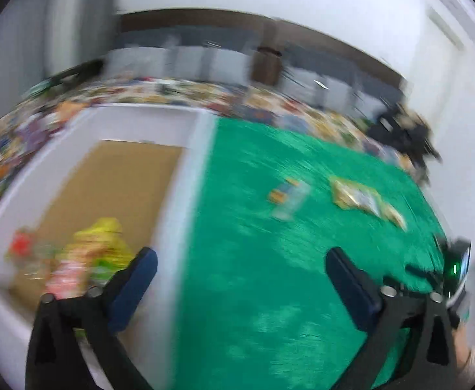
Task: Organize snacks
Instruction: 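Carry both packets over the white box and open both tools to release them, then withdraw both tools from the box back over the bed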
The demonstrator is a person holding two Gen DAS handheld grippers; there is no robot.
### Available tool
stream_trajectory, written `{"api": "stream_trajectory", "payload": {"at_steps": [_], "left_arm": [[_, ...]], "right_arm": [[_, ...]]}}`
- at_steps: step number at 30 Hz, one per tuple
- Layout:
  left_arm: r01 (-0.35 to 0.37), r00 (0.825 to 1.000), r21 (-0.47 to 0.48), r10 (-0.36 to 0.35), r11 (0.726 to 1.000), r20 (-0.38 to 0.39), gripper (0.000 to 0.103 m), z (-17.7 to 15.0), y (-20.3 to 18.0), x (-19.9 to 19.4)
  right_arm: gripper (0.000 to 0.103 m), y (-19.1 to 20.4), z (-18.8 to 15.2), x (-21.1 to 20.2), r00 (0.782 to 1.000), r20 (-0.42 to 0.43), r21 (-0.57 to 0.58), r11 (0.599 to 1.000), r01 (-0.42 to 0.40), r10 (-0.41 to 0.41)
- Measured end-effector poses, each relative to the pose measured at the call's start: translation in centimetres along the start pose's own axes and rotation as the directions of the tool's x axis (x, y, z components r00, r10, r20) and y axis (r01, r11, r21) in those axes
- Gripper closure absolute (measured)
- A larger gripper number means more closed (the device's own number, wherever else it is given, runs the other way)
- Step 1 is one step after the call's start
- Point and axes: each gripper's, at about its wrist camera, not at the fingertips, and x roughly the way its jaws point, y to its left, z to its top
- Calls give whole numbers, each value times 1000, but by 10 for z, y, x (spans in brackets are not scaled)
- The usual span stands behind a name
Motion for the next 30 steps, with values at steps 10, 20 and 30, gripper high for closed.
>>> {"api": "stream_trajectory", "payload": {"at_steps": [10, 20, 30], "left_arm": [[4, 975, 217, 45, 976, -220, 0, -53, -134, 152], [-46, 980, 193, 82, 980, -180, 0, -54, -134, 184], [-57, 982, 185, 89, 981, -169, 0, -55, -134, 186]], "right_arm": [[27, -80, -45, -4, 992, 55, 175, 979, 101, -112], [19, -82, -48, 5, 997, -6, 160, 984, 75, -75], [17, -83, -48, 5, 998, -8, 163, 984, 70, -70]]}}
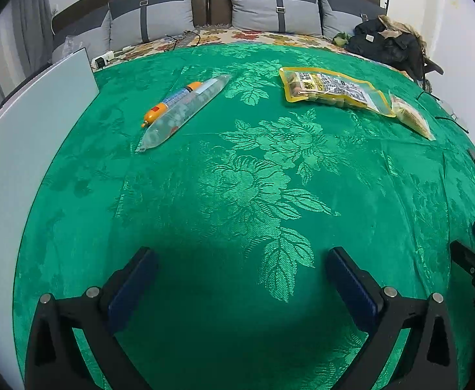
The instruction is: Organize snacks
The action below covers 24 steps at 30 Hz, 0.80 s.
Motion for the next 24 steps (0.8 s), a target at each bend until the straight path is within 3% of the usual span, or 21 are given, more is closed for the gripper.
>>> {"api": "stream_trajectory", "payload": {"at_steps": [24], "left_arm": [[0, 1000, -2, 0, 1000, 0, 0, 0, 0, -1]], "right_arm": [[16, 0, 0, 0, 1000, -1, 1, 1000, 1, -1]]}}
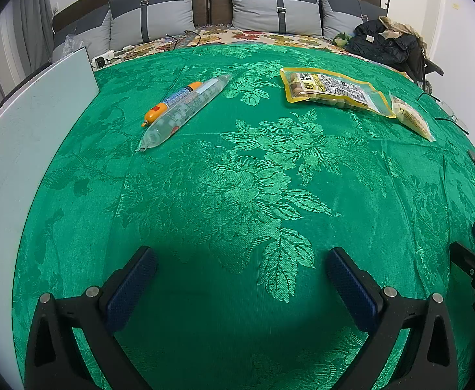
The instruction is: Organize snacks
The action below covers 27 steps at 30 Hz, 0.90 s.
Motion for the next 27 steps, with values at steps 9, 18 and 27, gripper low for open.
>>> {"api": "stream_trajectory", "payload": {"at_steps": [9, 18, 27], "left_arm": [[0, 1000, 0, 0, 1000, 0, 0, 0, 0, 0], [-2, 1000, 0, 2, 1000, 0, 0, 0, 0, 0], [2, 999, 18, -2, 1000, -34, 0, 23, 17, 1]], "right_arm": [[13, 2, 0, 1, 1000, -4, -4, 1000, -4, 4], [12, 3, 0, 1, 1000, -5, -4, 1000, -4, 4], [12, 3, 0, 1, 1000, -5, -4, 1000, -4, 4]]}}
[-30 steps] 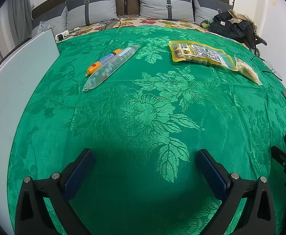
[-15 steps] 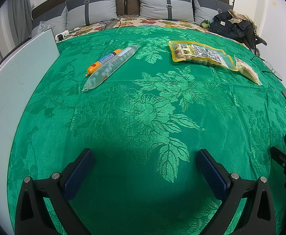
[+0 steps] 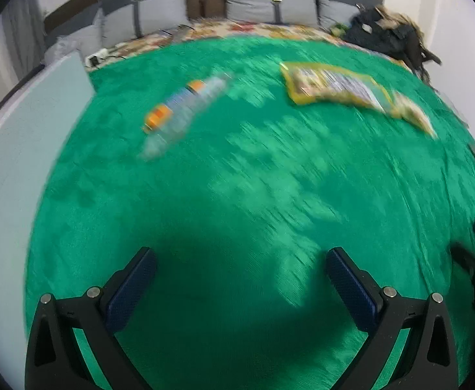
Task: Organize snacks
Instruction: 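Grasp the clear tube packet with the left tool and lift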
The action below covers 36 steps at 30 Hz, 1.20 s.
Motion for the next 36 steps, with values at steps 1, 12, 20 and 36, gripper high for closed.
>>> {"api": "stream_trajectory", "payload": {"at_steps": [1, 12, 20, 36], "left_arm": [[4, 1000, -24, -4, 1000, 10, 0, 10, 10, 0], [-58, 995, -22, 56, 998, -83, 52, 90, 46, 59], [8, 996, -50, -12, 999, -87, 83, 59, 46, 32], [-56, 998, -31, 56, 998, -23, 5, -11, 36, -1]], "right_arm": [[12, 0, 0, 0, 1000, 0, 0, 1000, 0, 0], [12, 0, 0, 1, 1000, -2, -1, 1000, -1, 1], [11, 0, 0, 1, 1000, -3, 0, 1000, -1, 1], [11, 0, 0, 1, 1000, -3, 0, 1000, -1, 1]]}}
